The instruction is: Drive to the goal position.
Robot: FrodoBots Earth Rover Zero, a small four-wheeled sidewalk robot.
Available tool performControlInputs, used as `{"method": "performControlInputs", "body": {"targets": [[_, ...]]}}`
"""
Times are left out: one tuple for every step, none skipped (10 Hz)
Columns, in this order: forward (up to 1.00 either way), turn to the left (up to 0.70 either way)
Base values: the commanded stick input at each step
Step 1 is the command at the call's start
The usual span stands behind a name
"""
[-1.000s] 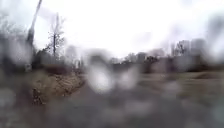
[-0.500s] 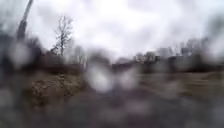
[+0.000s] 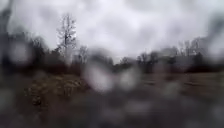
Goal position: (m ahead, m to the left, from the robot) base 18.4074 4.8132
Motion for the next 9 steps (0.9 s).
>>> {"method": "performControlInputs", "body": {"targets": [[1.0, 0.0], [1.0, 0.0], [1.0, 0.0], [1.0, 0.0], [1.0, 0.0], [1.0, 0.0], [1.0, 0.0], [1.0, 0.0], [1.0, 0.0]]}}
